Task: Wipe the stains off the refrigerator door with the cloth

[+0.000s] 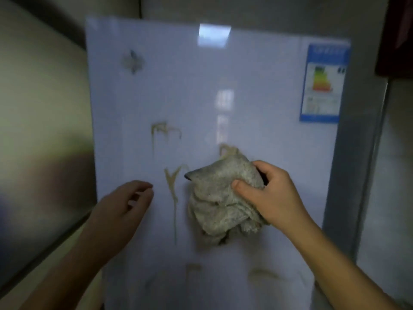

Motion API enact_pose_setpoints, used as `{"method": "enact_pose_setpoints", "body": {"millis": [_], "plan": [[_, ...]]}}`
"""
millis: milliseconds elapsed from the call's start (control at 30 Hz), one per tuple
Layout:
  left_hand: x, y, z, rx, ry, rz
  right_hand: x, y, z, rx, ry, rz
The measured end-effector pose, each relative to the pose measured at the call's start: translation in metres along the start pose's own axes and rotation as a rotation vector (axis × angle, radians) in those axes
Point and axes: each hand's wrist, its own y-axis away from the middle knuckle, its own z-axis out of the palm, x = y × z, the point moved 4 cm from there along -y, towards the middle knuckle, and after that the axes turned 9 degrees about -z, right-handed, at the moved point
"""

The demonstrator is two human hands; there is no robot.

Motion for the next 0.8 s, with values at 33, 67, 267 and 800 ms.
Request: {"method": "enact_pose_setpoints", "body": {"millis": [33,67,267,800], "plan": [[0.013,-0.013,-0.013,0.067,-0.001,0.029,-0.014,-0.021,-0.003,0.011,0.036,-0.067],[0.025,-0.025,-0.026,0.136,0.005,0.062,-0.028,-0.040,-0.004,0.020,0.066,-0.128],[0.059,-0.092,-0.069,0.339,-0.019,0.242,-0.083,-0.139,0.000,0.060,0.245,-0.393],[0.045,-0.128,-0.074,0.518,-0.376,0.345,-0.095,-0.183,0.035,0.175,0.561,-1.090]]}}
